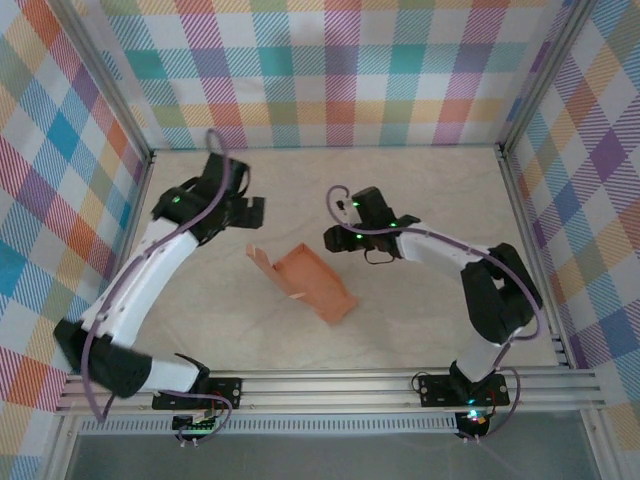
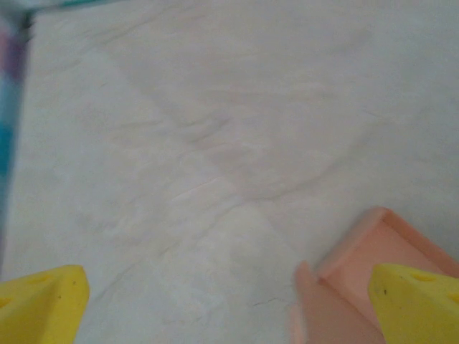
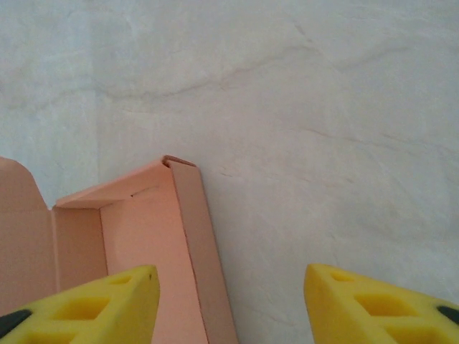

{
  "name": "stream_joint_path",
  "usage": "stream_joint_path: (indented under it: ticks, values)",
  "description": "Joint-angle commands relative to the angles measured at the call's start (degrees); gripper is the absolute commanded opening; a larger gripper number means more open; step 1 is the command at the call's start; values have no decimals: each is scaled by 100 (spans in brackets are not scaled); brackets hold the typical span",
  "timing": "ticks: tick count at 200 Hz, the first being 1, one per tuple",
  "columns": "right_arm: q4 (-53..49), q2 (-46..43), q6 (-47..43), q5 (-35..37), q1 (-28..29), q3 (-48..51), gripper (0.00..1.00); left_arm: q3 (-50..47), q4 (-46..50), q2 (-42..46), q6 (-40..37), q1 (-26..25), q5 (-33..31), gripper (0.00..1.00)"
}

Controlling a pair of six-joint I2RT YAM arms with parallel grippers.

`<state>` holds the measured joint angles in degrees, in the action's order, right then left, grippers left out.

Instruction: Fold the paper box

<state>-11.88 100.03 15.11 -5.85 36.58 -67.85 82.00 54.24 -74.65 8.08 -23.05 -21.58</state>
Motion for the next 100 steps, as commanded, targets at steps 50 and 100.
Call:
stream_joint_path:
  ticks: [50,100]
  values:
    - [-1354,1489,-481,1191,844,-1623,45,-2269,139,2071,1392,925,-460,100]
    - [-1597,1859,-246,1420,869,-2070,26,-2703,-167,2073,1290,934,-103,100]
